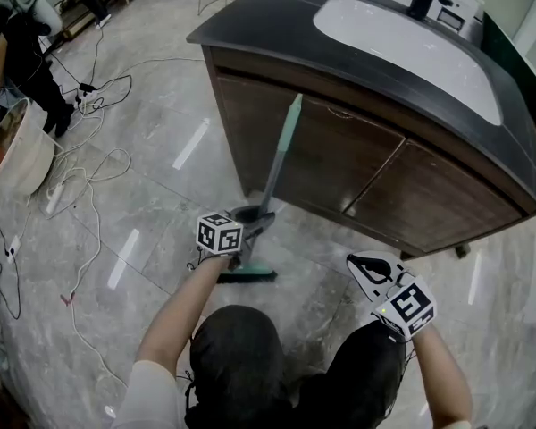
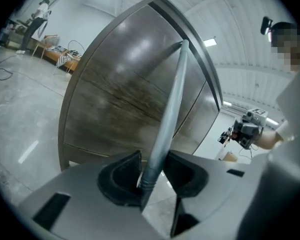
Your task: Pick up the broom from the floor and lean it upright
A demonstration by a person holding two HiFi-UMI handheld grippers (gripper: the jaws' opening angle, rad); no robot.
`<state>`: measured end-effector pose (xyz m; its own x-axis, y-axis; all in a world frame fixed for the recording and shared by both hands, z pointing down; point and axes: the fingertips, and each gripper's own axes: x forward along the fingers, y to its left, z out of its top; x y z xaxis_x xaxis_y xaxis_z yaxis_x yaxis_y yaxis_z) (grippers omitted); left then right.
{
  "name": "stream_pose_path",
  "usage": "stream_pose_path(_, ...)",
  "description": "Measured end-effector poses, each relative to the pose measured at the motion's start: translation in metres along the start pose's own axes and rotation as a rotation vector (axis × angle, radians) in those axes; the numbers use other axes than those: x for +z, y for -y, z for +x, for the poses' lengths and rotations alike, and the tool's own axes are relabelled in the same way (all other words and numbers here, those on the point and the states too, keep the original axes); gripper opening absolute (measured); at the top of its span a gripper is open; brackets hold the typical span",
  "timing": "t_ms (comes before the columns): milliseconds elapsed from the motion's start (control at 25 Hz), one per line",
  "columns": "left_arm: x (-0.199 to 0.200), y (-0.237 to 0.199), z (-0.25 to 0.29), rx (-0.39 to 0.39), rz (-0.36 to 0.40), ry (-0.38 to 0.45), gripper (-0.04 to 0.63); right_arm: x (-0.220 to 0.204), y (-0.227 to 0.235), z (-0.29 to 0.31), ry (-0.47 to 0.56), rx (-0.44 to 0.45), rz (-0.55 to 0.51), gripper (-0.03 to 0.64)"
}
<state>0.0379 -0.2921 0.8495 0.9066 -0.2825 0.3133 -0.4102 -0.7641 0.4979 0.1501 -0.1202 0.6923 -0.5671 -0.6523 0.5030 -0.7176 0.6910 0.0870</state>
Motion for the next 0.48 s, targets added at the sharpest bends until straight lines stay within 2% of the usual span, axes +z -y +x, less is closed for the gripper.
stream_pose_path(200,0.004,0.014,0.006,-0.042,-0.016,-0.026,0.127,0.004,0.007,-0.007,0.018,-0.012,0.014,0.0)
stream_pose_path(480,0.006,0.03,0.017,-0.118,-0.069,-0.016,0.13,-0.002,0.011,-0.01,0.019,-0.015,0.022,0.0)
